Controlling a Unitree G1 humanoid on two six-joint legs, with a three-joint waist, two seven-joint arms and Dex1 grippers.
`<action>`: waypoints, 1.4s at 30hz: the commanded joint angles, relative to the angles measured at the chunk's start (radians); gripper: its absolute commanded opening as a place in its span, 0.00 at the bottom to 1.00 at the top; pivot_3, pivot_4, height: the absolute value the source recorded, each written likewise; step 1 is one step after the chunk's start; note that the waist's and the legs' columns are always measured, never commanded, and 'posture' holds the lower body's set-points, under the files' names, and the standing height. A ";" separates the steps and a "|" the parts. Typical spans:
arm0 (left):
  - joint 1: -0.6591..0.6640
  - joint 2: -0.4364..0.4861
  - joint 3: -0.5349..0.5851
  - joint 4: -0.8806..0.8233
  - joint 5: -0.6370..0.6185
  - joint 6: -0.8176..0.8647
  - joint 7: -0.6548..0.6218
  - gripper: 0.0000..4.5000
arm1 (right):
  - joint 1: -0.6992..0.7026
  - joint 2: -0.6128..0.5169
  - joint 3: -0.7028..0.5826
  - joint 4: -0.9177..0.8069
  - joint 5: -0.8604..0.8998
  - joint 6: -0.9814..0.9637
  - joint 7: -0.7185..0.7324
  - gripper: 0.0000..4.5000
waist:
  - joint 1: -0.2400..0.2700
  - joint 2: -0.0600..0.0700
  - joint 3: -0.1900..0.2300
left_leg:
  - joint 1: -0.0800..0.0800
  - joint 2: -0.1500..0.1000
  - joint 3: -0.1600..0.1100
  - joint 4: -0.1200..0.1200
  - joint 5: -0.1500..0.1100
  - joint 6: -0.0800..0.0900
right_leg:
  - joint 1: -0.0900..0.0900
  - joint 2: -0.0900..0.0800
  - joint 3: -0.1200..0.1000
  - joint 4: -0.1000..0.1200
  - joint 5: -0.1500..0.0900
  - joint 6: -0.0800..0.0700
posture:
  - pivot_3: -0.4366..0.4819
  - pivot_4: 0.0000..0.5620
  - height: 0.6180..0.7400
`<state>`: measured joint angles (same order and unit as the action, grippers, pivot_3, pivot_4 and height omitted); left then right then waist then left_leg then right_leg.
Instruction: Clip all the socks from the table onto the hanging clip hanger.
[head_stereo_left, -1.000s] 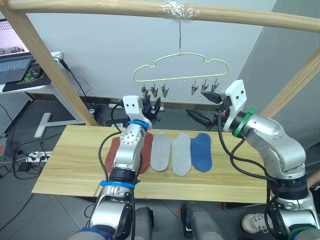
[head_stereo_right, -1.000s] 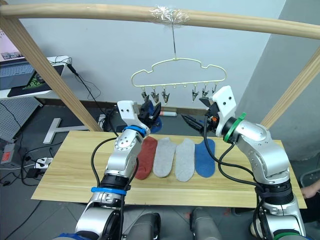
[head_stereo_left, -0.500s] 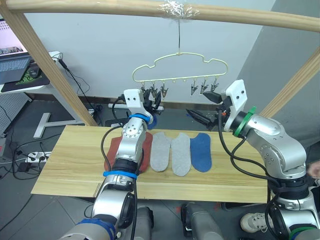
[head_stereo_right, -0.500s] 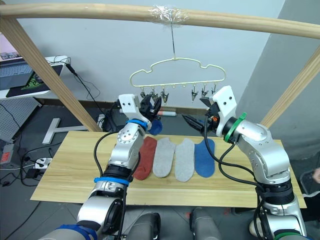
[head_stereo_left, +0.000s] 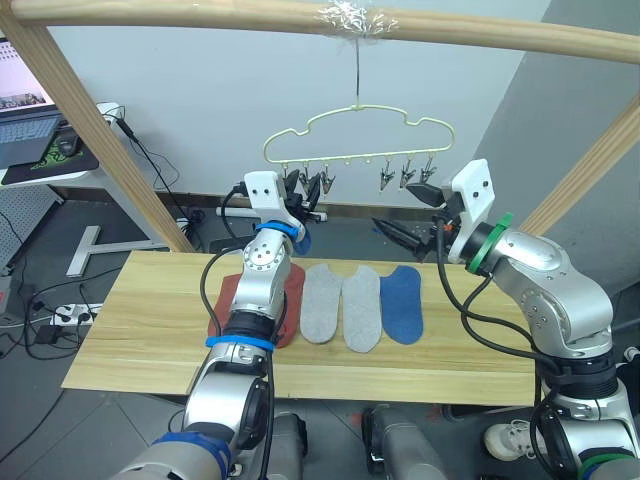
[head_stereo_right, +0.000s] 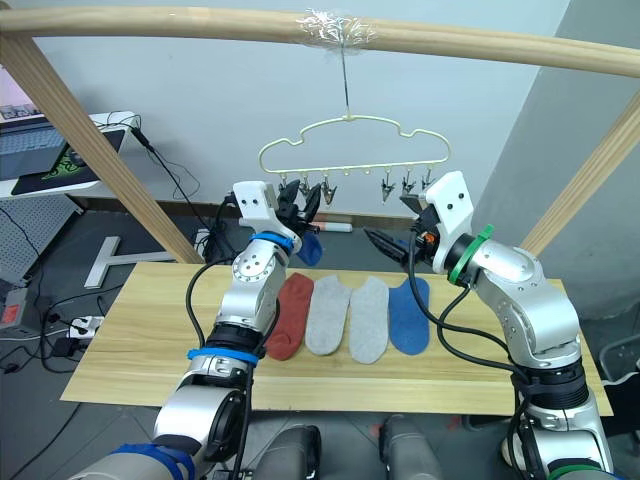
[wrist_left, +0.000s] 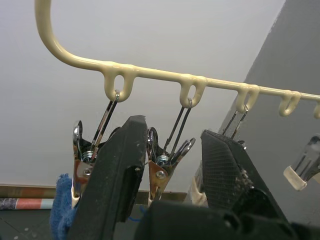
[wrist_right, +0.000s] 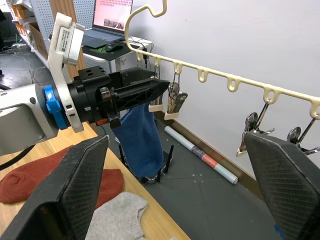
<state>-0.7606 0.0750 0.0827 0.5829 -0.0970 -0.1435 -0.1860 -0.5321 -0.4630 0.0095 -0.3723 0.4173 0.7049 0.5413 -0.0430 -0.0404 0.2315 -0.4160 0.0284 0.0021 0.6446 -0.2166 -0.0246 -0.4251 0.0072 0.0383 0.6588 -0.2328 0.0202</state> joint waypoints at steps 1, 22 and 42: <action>-0.028 0.004 -0.002 -0.011 0.003 -0.033 -0.002 0.45 | -0.018 -0.008 -0.031 -0.025 0.010 -0.012 -0.004 1.00 | -0.001 0.000 0.000 | 0.000 0.000 0.000 0.000 0.000 0.000 | 0.000 0.000 0.000 0.000 0.000 0.000 | 0.37 0.42 1.00; -0.039 0.012 0.006 0.000 -0.011 -0.055 -0.028 0.01 | -0.014 -0.007 -0.031 -0.027 0.011 -0.011 -0.008 1.00 | -0.006 0.000 0.001 | 0.000 0.000 0.000 -0.001 0.000 0.000 | 0.000 0.000 0.000 -0.001 0.000 0.000 | 0.37 0.43 1.00; -0.005 0.011 0.002 -0.059 -0.010 -0.019 -0.022 0.15 | -0.015 -0.004 -0.025 -0.018 0.011 -0.016 -0.001 1.00 | -0.008 -0.001 0.006 | 0.000 0.000 0.000 -0.001 0.000 0.000 | 0.000 0.000 0.000 -0.002 0.000 0.000 | 0.37 0.43 1.00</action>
<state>-0.7614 0.0850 0.0848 0.5719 -0.1000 -0.1579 -0.2077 -0.5321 -0.4627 0.0096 -0.3722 0.4182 0.7055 0.5400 -0.0513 -0.0415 0.2378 -0.4163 0.0287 0.0021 0.6432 -0.2167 -0.0246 -0.4253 0.0072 0.0385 0.6572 -0.2328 0.0203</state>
